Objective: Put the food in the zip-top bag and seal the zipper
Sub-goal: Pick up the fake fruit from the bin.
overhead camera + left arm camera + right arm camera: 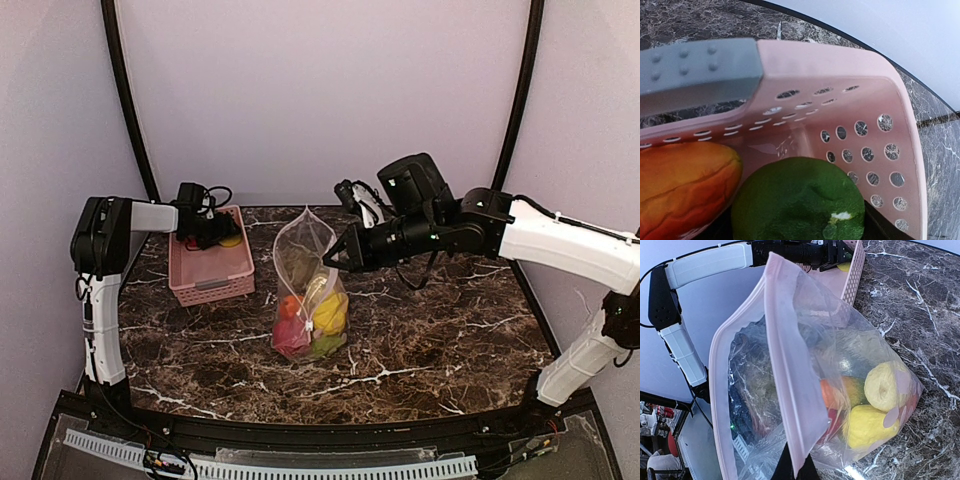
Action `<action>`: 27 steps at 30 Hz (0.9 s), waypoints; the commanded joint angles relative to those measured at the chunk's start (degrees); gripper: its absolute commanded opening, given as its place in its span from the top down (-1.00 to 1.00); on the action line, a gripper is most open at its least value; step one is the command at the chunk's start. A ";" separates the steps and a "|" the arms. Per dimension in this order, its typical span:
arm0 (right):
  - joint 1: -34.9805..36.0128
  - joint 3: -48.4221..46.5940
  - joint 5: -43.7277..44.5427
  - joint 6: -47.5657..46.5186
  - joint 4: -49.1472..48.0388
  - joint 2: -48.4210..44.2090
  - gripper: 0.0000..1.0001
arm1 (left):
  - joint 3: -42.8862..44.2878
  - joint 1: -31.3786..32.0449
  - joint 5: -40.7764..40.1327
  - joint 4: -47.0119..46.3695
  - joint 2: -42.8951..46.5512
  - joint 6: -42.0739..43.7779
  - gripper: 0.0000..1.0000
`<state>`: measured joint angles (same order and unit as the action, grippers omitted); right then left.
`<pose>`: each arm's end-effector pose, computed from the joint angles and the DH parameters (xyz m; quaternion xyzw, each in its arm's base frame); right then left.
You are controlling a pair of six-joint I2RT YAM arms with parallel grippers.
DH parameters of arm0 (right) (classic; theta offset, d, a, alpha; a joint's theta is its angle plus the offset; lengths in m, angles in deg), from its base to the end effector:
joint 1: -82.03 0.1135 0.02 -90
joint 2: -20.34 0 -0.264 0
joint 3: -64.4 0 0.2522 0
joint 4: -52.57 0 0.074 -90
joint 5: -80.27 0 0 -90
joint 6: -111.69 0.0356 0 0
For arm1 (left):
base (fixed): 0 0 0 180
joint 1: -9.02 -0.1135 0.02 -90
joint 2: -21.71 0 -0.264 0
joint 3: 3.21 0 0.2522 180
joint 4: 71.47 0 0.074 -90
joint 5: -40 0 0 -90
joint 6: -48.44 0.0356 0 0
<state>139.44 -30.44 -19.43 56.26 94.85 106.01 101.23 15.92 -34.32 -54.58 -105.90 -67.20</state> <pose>0.1783 0.2901 0.3573 -0.2129 0.8508 0.3930 0.2763 0.4911 -0.0691 0.1537 -0.0894 0.8954 -0.2359 0.3668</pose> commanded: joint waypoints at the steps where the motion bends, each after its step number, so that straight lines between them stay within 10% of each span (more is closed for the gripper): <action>1: -0.50 -1.71 -0.78 -0.64 0.03 0.90 1.00 | 1.17 -0.35 0.15 1.13 -0.19 0.38 -0.43; 13: -0.63 -1.20 -0.44 -0.73 0.00 0.03 1.00 | 0.75 -0.34 -0.41 1.10 2.09 0.69 -0.29; 27: -0.93 -1.17 -1.63 -1.20 -1.02 -0.05 1.00 | -14.41 -0.30 -4.76 -4.59 24.14 2.95 -0.28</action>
<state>138.92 -30.88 -20.41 55.66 95.09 106.19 91.83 15.92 -37.71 -56.41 -89.79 -65.33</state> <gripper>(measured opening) 0.005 0.714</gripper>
